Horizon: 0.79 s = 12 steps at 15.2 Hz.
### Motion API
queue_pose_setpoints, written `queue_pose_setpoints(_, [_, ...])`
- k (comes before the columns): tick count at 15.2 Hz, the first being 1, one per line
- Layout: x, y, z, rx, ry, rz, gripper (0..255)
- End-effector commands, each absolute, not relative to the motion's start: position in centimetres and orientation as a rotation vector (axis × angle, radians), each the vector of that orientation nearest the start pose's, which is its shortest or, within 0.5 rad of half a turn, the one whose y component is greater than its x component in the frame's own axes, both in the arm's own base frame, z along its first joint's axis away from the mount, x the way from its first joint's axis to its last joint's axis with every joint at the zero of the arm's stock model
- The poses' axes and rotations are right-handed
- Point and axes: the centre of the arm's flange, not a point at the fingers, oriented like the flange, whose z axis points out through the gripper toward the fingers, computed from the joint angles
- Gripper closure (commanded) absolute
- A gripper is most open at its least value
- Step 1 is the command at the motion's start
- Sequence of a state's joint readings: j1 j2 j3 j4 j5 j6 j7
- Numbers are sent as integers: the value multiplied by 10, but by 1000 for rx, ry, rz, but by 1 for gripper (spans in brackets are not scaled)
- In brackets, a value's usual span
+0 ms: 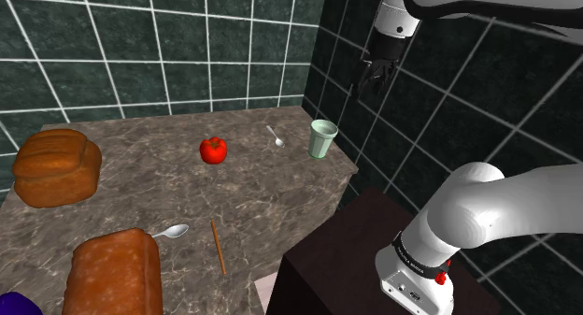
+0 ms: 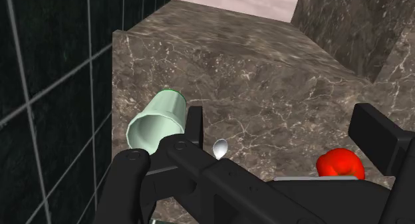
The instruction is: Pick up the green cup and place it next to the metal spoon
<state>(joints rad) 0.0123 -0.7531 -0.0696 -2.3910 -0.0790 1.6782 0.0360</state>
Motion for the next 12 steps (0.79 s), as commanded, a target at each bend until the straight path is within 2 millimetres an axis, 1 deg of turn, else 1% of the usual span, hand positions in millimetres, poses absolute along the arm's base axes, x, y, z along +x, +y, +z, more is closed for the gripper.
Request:
queue_pose_setpoints(1, [324, -32, 572, -3170, 109, -62, 0])
queue_pose_setpoints(12, [417, -69, 464, -3238, -29, 27, 0])
